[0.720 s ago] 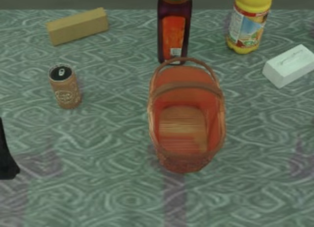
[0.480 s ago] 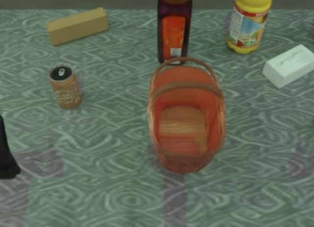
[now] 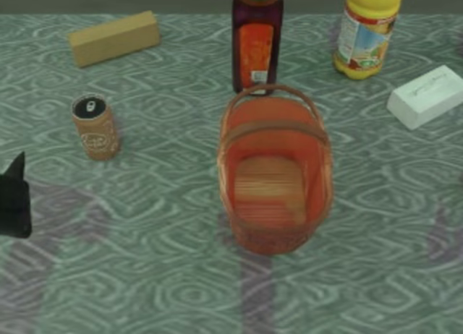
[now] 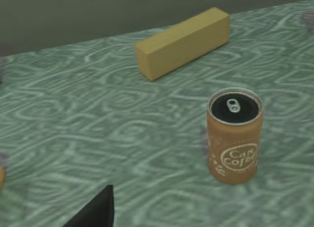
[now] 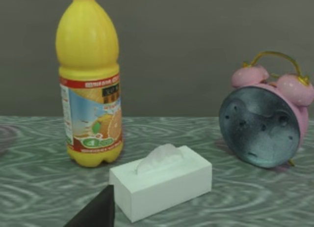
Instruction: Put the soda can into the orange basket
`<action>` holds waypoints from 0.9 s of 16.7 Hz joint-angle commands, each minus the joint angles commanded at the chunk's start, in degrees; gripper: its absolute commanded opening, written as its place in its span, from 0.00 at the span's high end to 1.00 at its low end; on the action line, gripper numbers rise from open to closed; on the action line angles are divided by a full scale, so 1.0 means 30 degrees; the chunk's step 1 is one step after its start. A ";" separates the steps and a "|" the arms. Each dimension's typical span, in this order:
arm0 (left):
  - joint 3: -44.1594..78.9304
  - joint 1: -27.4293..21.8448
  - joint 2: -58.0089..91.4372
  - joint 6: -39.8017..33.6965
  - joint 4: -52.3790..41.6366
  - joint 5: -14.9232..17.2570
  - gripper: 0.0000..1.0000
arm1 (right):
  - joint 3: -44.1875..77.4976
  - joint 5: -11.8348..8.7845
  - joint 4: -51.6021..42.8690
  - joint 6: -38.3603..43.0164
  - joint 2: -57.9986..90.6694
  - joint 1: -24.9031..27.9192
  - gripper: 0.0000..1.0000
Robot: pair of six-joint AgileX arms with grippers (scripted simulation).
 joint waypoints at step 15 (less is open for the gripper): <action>2.4176 -0.1688 2.7211 0.7599 -1.5578 -0.0331 0.00 | 0.0000 0.0000 0.0000 0.0000 0.0000 0.0000 0.00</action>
